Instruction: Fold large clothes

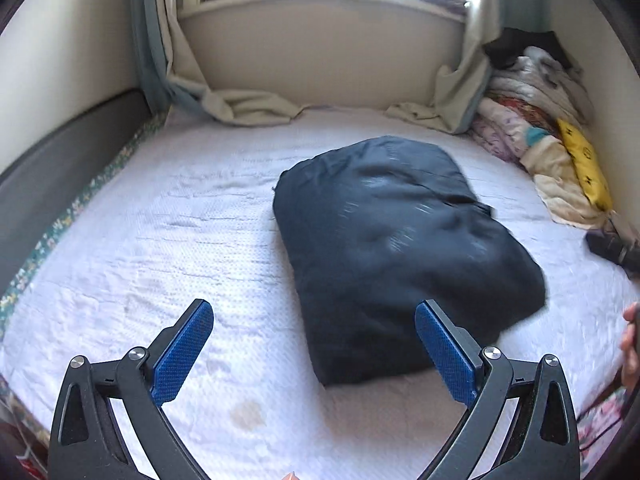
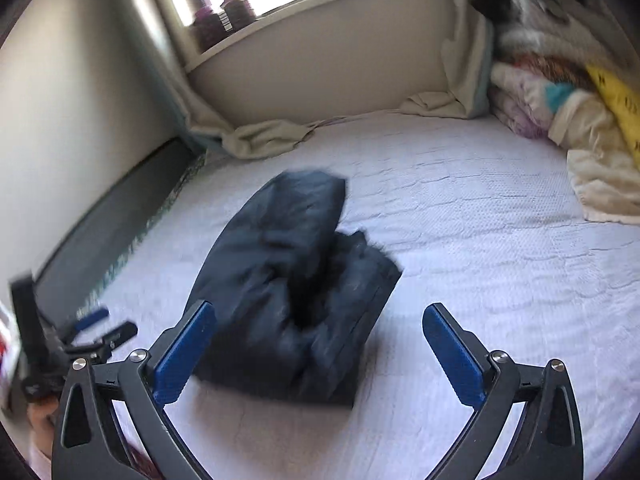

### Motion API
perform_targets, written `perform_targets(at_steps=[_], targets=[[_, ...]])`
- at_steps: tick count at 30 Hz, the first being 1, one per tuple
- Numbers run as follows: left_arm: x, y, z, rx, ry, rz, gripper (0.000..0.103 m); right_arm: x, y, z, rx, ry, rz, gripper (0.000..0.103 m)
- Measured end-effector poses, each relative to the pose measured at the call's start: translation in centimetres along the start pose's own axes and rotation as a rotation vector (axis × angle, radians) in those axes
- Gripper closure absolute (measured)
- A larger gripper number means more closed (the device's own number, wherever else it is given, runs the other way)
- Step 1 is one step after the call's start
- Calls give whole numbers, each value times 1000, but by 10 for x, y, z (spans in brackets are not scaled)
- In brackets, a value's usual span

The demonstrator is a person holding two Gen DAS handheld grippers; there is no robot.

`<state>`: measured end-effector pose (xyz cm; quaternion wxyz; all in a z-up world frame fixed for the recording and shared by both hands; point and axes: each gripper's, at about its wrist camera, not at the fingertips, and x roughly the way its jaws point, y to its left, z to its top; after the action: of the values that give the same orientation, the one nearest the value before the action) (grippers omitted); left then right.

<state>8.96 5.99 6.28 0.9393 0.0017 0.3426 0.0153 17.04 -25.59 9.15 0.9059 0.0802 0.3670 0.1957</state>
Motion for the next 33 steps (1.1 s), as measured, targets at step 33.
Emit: perform_targets(at_steps=[33], targets=[[-5, -23, -94, -4, 38, 41, 1, 19, 34, -112, -81, 67, -256, 0]])
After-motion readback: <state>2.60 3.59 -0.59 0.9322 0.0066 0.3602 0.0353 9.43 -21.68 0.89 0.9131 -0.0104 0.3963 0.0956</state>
